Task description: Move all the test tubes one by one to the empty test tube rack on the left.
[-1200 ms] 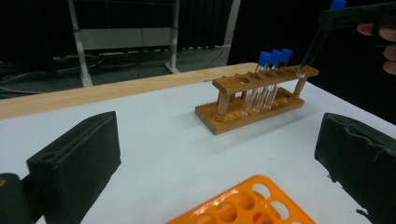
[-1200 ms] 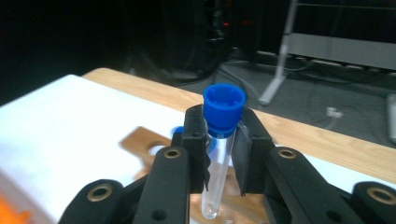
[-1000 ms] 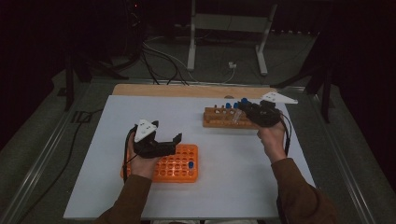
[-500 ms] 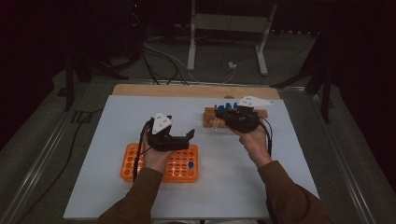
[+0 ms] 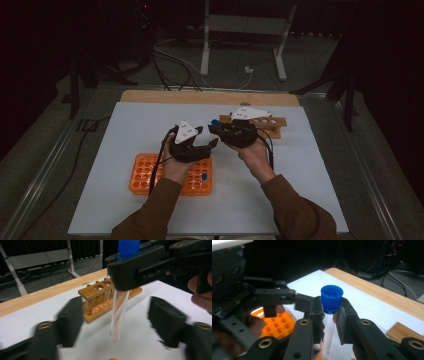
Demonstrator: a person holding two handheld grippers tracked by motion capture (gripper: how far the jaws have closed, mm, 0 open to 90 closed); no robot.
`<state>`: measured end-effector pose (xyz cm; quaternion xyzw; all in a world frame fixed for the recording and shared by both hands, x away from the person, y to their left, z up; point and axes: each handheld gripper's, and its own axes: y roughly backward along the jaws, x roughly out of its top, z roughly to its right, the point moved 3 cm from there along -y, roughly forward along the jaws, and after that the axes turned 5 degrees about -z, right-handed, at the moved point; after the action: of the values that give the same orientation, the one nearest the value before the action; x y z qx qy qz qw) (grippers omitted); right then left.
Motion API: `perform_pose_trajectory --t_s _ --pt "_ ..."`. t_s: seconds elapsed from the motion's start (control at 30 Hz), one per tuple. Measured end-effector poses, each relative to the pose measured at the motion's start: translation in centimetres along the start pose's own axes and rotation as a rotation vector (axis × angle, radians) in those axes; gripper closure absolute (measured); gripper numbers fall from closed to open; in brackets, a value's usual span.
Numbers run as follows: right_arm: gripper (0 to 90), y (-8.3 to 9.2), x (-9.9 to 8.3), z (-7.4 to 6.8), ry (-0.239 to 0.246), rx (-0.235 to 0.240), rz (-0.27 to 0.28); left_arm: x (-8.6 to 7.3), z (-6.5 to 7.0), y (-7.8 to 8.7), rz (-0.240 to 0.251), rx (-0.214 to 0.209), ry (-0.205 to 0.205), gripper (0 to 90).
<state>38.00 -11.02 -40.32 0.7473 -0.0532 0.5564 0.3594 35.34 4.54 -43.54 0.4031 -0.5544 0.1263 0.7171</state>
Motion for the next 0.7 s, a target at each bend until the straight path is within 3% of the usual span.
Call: perform_pose_trajectory --t_s 0.17,0.37,0.63,0.7 --pt "77.2 -0.40 0.06 -0.67 0.004 0.020 -0.002 -0.02 -0.03 0.17 0.005 -0.032 -0.011 60.7" --pt "77.2 -0.52 0.04 -0.92 0.007 0.028 -0.003 -0.16 -0.11 0.19 0.005 -0.032 -0.012 76.3" --pt "76.4 -0.33 0.00 -0.91 0.005 0.041 0.003 -0.21 0.03 0.30 0.018 -0.032 -0.022 77.9" --pt "70.3 -0.20 0.02 -0.84 0.000 0.046 0.017 -0.21 0.08 0.27 0.017 -0.033 -0.022 77.9"
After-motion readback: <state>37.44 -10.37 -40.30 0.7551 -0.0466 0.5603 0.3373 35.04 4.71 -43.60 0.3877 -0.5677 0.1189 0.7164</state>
